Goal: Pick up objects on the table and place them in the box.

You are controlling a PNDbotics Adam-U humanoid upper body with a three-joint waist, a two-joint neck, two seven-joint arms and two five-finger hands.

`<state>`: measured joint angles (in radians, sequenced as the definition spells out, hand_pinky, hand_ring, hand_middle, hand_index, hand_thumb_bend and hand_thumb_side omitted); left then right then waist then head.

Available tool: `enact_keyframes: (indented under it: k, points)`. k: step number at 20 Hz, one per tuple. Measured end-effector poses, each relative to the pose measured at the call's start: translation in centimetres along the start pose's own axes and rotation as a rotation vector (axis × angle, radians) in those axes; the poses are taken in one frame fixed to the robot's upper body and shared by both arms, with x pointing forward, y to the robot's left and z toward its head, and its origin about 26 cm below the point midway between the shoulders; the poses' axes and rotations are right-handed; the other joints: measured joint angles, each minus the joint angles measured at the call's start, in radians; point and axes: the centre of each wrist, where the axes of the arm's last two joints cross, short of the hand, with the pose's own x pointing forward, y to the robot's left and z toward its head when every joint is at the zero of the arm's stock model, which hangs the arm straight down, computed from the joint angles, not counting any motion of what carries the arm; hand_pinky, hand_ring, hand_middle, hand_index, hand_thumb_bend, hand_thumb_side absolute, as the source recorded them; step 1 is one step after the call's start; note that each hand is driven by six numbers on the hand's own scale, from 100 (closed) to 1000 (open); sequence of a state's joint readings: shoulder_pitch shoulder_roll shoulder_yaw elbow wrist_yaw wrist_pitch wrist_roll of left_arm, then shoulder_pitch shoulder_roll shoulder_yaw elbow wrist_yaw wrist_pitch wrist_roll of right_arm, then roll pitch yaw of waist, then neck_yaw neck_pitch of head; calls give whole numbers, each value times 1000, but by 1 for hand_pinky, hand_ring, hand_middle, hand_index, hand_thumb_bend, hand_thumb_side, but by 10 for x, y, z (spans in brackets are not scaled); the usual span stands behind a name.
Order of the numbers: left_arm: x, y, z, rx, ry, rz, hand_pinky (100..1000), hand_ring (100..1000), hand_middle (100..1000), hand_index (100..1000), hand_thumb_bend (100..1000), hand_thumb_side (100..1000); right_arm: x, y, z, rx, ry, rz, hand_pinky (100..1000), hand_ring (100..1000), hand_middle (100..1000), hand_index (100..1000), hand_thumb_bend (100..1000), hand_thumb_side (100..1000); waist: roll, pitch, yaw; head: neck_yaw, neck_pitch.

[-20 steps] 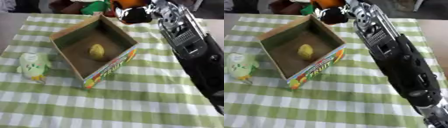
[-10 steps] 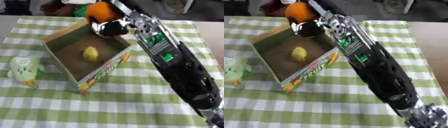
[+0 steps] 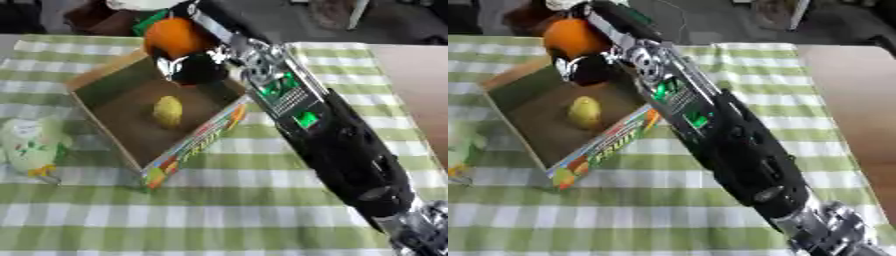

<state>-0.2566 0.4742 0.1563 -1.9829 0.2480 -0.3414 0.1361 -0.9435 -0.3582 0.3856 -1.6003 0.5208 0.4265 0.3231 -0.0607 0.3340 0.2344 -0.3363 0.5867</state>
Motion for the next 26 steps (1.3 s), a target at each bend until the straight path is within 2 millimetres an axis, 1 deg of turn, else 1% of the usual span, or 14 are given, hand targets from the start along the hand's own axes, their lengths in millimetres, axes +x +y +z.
enact_keyframes:
  k: [1,2,3,5,7,10,11,12,14,20,21,23,25,26]
  points:
    - [0,0,0,0,1,1,471,619,648,735,100,803,0,3,-2,17,-2,5,739,790,517,765,100,151,0,-1,0,-1,0]
    - [0,0,0,0,1,1,471,619,648,735,100,803,-1,5,-3,34,-3,12,747,802,543,787,100,141,-1,-1,0,0,0]
    - [0,0,0,0,1,2,471,619,648,734,100,803,-3,7,-4,51,-4,19,753,811,566,801,100,132,-2,-1,0,1,0]
    - [0,0,0,0,1,2,471,619,647,734,100,804,-5,9,-5,85,-9,31,778,852,642,845,100,116,-3,-1,0,8,0]
    - [0,0,0,0,1,2,471,619,647,734,100,804,-6,10,-6,114,-16,41,793,878,697,866,100,100,-3,-1,0,15,0]
    - [0,0,0,1,3,2,471,619,647,734,100,804,-7,10,-6,156,-26,55,824,922,773,905,100,100,-3,-2,0,26,0]
    - [0,0,0,2,3,2,471,619,647,734,100,804,-8,10,-6,168,-28,61,835,938,794,917,100,148,-3,-2,-1,29,0]
    - [0,0,0,2,3,2,471,619,647,734,100,804,-8,9,-6,177,-26,65,845,956,809,928,100,316,-3,-2,-1,32,0]
    - [0,0,0,2,3,2,471,619,647,734,100,804,-10,5,-5,184,-20,73,852,971,818,937,100,403,-3,-6,-2,36,0]
    - [0,0,0,2,4,2,471,619,647,734,100,804,-11,-2,-1,179,-11,84,852,971,818,937,100,403,-3,-10,-2,40,0]
    - [0,0,0,2,4,2,473,620,646,735,100,803,-10,-3,-1,179,-12,84,865,999,841,967,356,640,-3,-10,-2,40,0]
    - [0,0,0,3,5,1,473,620,646,735,100,804,-10,-5,0,167,-8,83,866,999,841,968,360,646,-4,-17,-10,44,2]
    - [0,0,0,6,7,1,473,620,646,735,100,804,-13,-12,5,129,7,77,865,999,840,968,357,646,-5,-31,-12,46,3]
    - [0,0,0,6,9,2,473,620,646,735,100,804,-14,-15,7,110,11,73,865,999,840,968,357,646,-6,-33,-12,47,3]
